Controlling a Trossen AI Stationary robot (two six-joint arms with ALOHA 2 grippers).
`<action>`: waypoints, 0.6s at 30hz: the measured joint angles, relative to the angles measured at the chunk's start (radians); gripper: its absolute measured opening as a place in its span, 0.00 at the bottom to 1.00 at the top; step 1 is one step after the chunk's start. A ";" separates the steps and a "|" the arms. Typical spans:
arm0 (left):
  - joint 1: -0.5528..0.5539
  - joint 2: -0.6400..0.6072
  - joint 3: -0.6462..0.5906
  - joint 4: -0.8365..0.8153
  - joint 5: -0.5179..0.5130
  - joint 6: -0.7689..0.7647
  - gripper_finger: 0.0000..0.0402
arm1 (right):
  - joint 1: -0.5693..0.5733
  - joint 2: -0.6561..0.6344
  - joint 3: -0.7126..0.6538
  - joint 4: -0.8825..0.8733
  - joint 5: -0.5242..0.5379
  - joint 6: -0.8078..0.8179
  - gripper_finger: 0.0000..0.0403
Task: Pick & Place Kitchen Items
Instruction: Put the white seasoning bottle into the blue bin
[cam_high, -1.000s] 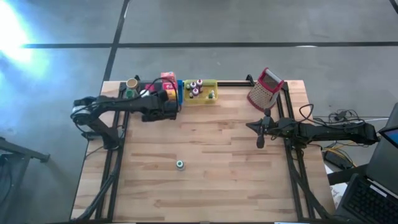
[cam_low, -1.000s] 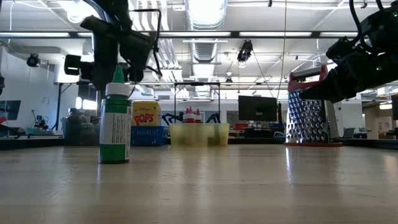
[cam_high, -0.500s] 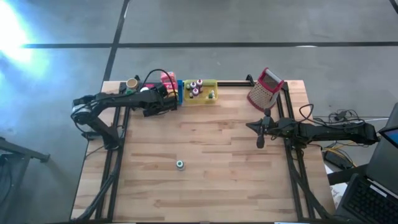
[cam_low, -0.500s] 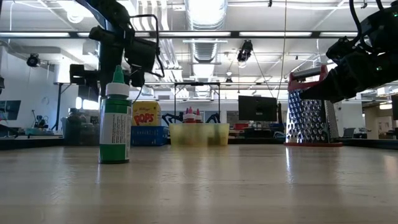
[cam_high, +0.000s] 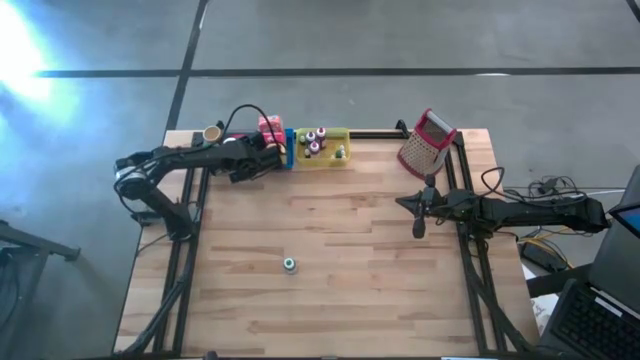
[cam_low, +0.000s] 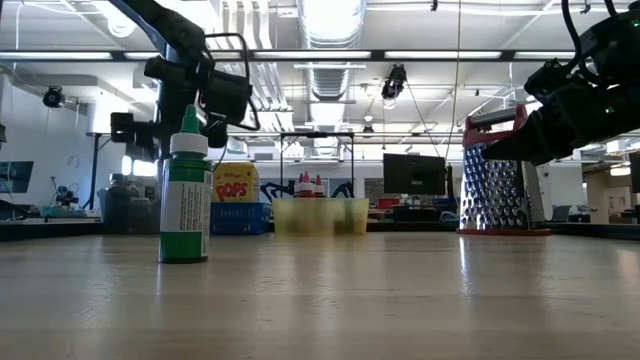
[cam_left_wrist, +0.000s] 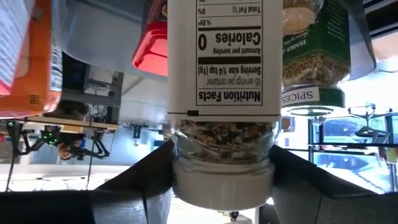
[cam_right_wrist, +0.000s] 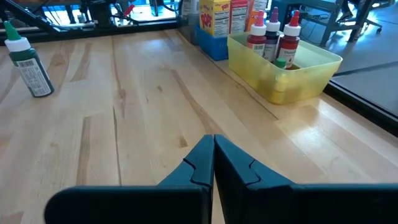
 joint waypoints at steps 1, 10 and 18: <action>0.004 0.000 -0.002 0.005 0.000 0.000 0.54 | 0.000 0.000 0.000 0.000 0.000 0.000 0.02; 0.033 0.001 -0.007 0.092 -0.007 -0.005 0.54 | 0.000 0.000 0.000 0.000 0.000 0.000 0.02; 0.038 0.001 -0.061 0.128 -0.010 0.031 0.54 | 0.000 0.000 0.000 0.000 0.000 0.000 0.02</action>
